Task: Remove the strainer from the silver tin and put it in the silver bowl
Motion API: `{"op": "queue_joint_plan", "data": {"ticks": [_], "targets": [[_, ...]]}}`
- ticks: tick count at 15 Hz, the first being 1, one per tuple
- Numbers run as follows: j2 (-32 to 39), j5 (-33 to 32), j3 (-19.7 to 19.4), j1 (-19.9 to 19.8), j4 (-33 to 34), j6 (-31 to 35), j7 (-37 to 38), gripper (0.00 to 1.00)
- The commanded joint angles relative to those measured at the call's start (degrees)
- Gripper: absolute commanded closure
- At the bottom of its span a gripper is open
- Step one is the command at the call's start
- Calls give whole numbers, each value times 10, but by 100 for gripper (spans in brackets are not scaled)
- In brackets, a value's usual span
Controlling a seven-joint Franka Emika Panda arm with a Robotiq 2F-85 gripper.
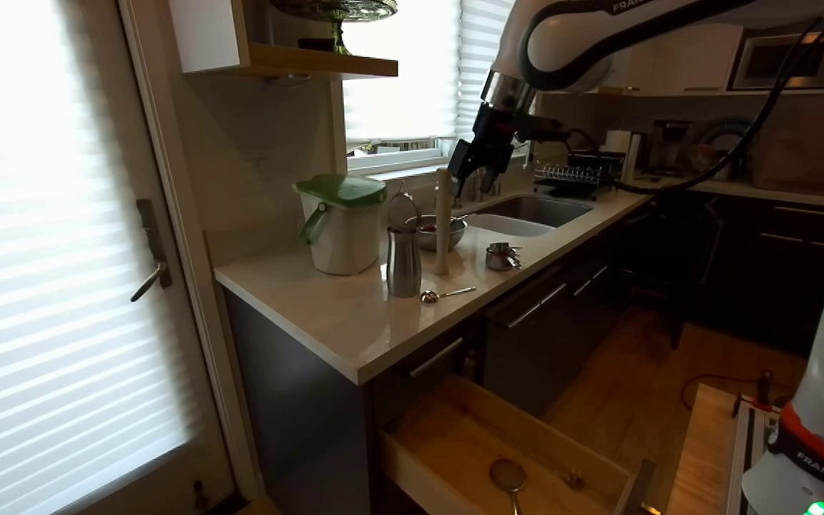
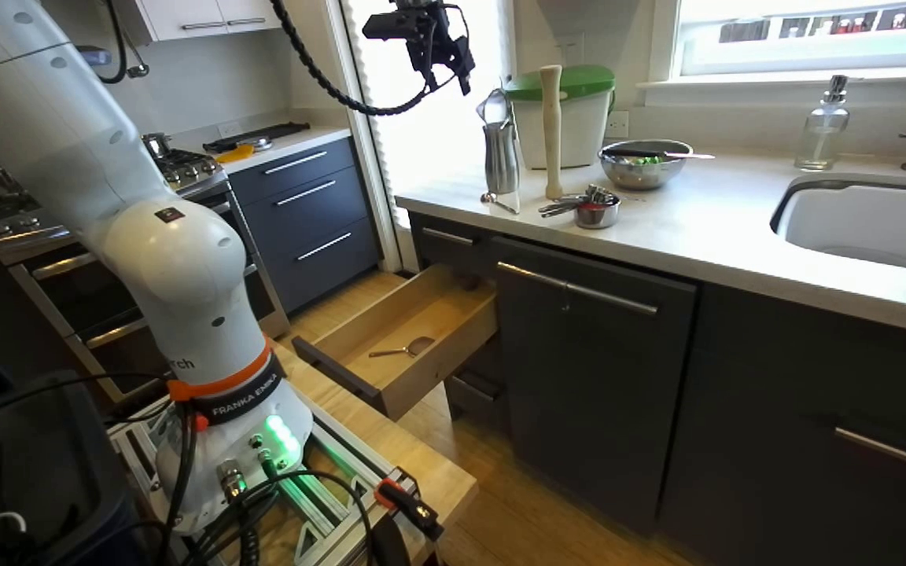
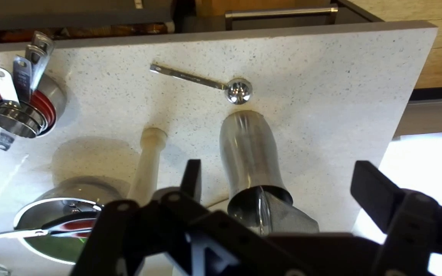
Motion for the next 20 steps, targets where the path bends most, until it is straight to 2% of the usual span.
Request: {"op": "queue_joint_plan", "data": {"ticks": [1,7,8,11,20], "targets": [[81,-39,19,2,94,-16,23,0],[179,-139,16,10,243,-52,46,0],[143,-110,13,9,194,-29,30,0],[173,-124,11,11,233,-36,32,0],[189,-118,11,13,248,-36,30,0]]}}
